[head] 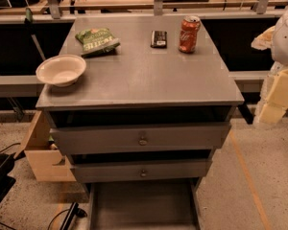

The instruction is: Place green jalapeno chip bag into bottom drawer

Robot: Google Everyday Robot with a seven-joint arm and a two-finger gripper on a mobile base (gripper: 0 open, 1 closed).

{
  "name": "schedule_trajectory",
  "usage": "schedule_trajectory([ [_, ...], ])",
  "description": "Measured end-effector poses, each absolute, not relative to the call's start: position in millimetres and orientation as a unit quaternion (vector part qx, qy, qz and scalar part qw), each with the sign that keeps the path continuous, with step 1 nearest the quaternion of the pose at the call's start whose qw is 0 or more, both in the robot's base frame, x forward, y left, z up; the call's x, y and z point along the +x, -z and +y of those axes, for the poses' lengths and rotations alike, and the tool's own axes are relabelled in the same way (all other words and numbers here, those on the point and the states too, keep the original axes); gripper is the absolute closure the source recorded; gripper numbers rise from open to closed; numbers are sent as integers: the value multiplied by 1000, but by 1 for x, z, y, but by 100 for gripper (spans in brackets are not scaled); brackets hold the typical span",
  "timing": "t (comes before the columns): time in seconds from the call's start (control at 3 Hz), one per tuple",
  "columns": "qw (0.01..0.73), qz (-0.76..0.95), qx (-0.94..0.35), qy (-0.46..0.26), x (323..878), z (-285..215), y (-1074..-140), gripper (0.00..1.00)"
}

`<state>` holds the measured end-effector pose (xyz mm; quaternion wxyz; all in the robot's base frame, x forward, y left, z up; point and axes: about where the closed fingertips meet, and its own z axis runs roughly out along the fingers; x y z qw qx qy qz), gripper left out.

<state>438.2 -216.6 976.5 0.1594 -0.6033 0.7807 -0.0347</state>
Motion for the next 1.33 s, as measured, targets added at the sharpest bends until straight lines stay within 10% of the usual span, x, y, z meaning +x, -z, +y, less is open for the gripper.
schedule_trajectory([
  [0.67, 205, 771, -601, 36, 470, -208, -985, 0],
  [1.33, 427, 742, -514, -54, 620, -157, -1030, 0],
])
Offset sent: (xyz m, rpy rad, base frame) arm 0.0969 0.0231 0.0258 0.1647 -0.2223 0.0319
